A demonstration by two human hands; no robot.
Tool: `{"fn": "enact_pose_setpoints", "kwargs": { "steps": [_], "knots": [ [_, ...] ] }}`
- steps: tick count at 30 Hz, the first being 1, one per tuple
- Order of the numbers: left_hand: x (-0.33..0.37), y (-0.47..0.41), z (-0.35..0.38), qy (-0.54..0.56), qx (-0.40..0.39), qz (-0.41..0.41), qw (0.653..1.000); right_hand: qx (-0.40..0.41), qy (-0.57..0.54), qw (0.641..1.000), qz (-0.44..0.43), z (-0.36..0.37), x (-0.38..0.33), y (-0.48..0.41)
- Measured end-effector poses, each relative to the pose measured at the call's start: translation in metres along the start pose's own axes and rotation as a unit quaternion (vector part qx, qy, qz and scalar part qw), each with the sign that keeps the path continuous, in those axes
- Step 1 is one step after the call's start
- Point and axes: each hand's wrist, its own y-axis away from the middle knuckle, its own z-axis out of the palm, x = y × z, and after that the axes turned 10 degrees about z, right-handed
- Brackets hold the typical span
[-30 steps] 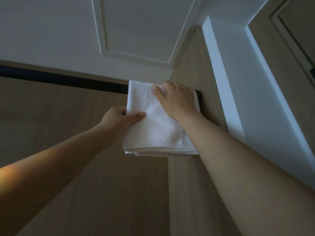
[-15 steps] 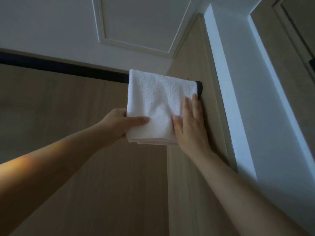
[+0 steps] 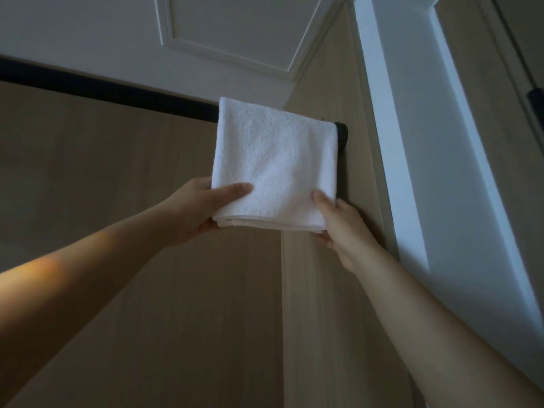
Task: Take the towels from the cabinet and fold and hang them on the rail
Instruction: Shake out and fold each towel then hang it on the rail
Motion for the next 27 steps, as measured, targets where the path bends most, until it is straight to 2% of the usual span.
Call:
{"fn": "enact_pose_setpoints", "kwargs": {
  "steps": [4, 7, 10, 14, 22, 24, 27],
  "knots": [
    [-0.008, 0.001, 0.002, -0.006, 0.018, 0.009, 1.000, 0.091, 0.013, 0.992, -0.085, 0.000, 0.006, 0.011],
    [-0.013, 0.000, 0.000, -0.033, 0.035, 0.038, 0.998, 0.130, 0.030, 0.981, -0.142, 0.001, 0.009, 0.022],
    [-0.014, 0.000, -0.002, -0.039, 0.036, 0.043, 0.998, 0.143, 0.041, 0.977, -0.154, 0.004, 0.011, 0.027],
    [-0.006, 0.002, -0.005, 0.006, -0.022, 0.002, 1.000, 0.162, 0.042, 0.975, -0.146, 0.008, 0.010, 0.028],
    [-0.004, -0.001, -0.010, 0.010, -0.059, -0.041, 0.997, 0.242, -0.014, 0.959, -0.147, 0.013, 0.014, 0.028],
    [-0.008, -0.002, -0.013, -0.004, -0.070, -0.035, 0.997, 0.252, 0.009, 0.953, -0.167, 0.013, 0.017, 0.029],
    [-0.018, -0.003, -0.011, -0.007, -0.055, -0.021, 0.998, 0.270, 0.119, 0.934, -0.201, 0.015, 0.022, 0.027]
  ]
}}
